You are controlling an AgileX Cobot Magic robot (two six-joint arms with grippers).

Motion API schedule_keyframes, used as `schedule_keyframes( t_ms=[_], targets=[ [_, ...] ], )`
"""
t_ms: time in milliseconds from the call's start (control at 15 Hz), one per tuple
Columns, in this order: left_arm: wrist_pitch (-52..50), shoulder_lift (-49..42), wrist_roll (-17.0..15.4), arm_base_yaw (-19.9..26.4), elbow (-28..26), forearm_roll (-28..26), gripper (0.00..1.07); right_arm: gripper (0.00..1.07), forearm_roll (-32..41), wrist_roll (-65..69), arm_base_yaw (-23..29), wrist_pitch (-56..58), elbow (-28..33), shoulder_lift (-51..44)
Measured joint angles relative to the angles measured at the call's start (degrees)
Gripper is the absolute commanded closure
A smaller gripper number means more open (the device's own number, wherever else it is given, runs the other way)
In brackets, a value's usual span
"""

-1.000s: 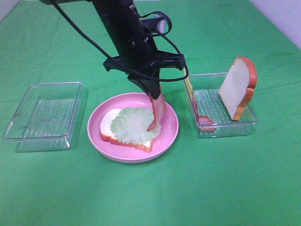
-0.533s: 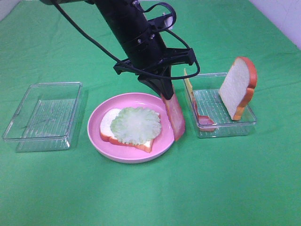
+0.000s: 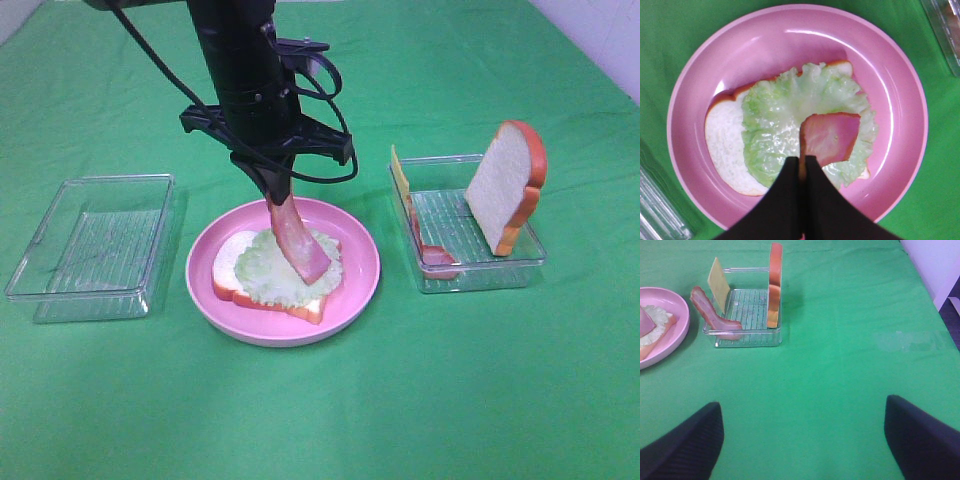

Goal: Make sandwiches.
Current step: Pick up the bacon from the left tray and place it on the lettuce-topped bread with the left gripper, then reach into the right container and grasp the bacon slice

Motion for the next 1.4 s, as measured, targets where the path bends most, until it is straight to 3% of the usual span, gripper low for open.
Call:
schedule_keyframes(
  t_ms=[200,267,333,467,533,600,1000,1400],
  targets=[
    [0.9,0.0,-0.5,0.0,0.0,0.7,1.07,0.25,0.0,0.0,0.0,0.0,0.0,0.0],
    [1.0,0.0,-0.6,0.0,0.0,0.7,0.99,0.25,0.0,0.0,0.0,0.0,0.0,0.0],
    [1.2,0.0,-0.6,0.0,0.0,0.8,0.88,0.25,0.0,0.0,0.0,0.0,0.0,0.0],
    [1.4,0.0,-0.7,0.0,0.0,0.8,0.44,0.25,0.0,0.0,0.0,0.0,0.0,0.0],
    [1.4,0.0,-1.1,0.0,0.0,0.8,0.29,0.25,0.0,0.0,0.0,0.0,0.0,0.0],
    [1.4,0.0,-1.3,0.0,0.0,0.8,0.25,0.25,0.0,0.0,0.0,0.0,0.0,0.0],
    [1.6,-3.4,-1.3,0.0,-1.0,2.8,0.22,0.25,0.0,0.0,0.0,0.0,0.0,0.0],
    [1.8,-17.6,-0.7,0.0,-1.0,6.5,0.22,0.25,0.0,0.0,0.0,0.0,0.0,0.0]
  ],
)
